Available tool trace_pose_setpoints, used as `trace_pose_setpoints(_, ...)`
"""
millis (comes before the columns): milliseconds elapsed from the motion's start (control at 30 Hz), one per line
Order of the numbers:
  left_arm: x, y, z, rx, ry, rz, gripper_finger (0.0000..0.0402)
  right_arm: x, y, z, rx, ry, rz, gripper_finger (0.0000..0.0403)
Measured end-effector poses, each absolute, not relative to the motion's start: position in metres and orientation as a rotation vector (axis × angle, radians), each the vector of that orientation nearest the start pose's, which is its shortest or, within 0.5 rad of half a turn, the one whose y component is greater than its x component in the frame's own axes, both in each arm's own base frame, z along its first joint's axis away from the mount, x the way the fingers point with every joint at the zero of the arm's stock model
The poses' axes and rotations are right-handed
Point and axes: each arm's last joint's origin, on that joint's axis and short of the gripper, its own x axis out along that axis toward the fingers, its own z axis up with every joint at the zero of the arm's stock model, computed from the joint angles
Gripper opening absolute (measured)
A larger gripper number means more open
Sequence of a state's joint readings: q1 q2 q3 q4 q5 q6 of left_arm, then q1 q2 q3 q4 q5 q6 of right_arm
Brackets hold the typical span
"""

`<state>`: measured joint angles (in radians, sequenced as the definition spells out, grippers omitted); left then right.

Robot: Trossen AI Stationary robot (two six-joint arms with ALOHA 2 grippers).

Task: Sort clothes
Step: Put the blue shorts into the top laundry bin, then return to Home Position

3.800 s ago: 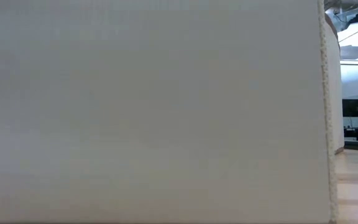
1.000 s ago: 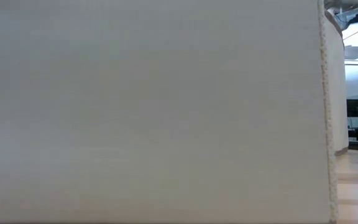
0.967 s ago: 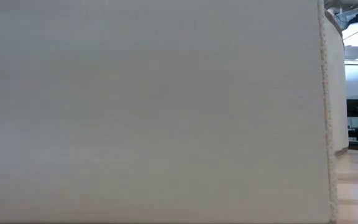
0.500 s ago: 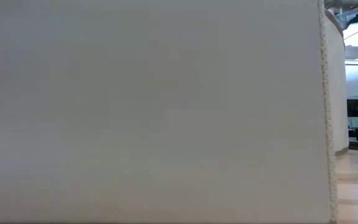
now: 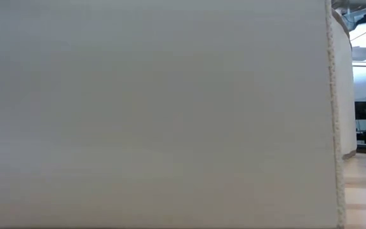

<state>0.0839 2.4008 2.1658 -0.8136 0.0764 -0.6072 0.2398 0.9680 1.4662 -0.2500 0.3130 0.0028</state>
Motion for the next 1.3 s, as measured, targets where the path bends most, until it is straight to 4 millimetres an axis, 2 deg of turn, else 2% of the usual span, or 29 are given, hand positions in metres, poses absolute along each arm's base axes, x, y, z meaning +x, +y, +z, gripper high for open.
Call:
trace_pose_setpoints(100, 0.513, 0.041, 0.208, -0.621, 0.982, 0.311, 0.0000, 0.147, 0.027, 0.514, 0.073, -0.234, -0.072, 0.0015)
trace_pose_setpoints(200, 0.513, 0.040, 0.228, -0.585, 0.893, 0.316, 0.0001, 0.147, 0.027, 0.514, 0.073, -0.234, -0.072, 0.0015)
trace_pose_setpoints(333, 0.506, 0.040, 0.279, -0.525, 0.705, 0.290, 0.0019, 0.147, 0.027, 0.514, 0.074, -0.235, -0.072, 0.0015)
trace_pose_setpoints(467, 0.493, 0.042, 0.316, -0.521, 0.613, 0.274, 0.0061, 0.147, 0.027, 0.514, 0.075, -0.235, -0.072, 0.0015)
trace_pose_setpoints(567, 0.482, 0.041, 0.336, -0.513, 0.579, 0.261, 0.0106, 0.147, 0.027, 0.514, 0.077, -0.235, -0.072, 0.0015)
trace_pose_setpoints(667, 0.466, 0.036, 0.367, -0.505, 0.513, 0.227, 0.0150, 0.147, 0.027, 0.514, 0.078, -0.235, -0.072, 0.0015)
trace_pose_setpoints(800, 0.443, 0.025, 0.407, -0.439, 0.406, 0.205, 0.0173, 0.147, 0.027, 0.514, 0.082, -0.236, -0.071, 0.0015)
trace_pose_setpoints(867, 0.429, 0.022, 0.425, -0.410, 0.369, 0.200, 0.0167, 0.147, 0.027, 0.514, 0.085, -0.236, -0.071, 0.0015)
trace_pose_setpoints(967, 0.405, 0.014, 0.450, -0.343, 0.329, 0.203, 0.0133, 0.147, 0.027, 0.514, 0.088, -0.236, -0.070, 0.0015)
trace_pose_setpoints(1167, 0.354, -0.009, 0.493, -0.140, 0.272, 0.175, 0.0014, 0.152, 0.028, 0.511, 0.066, -0.209, -0.071, 0.0015)
trace_pose_setpoints(1300, 0.320, -0.019, 0.519, -0.020, 0.195, 0.153, 0.0003, 0.164, 0.032, 0.503, -0.003, -0.176, -0.071, 0.0014)
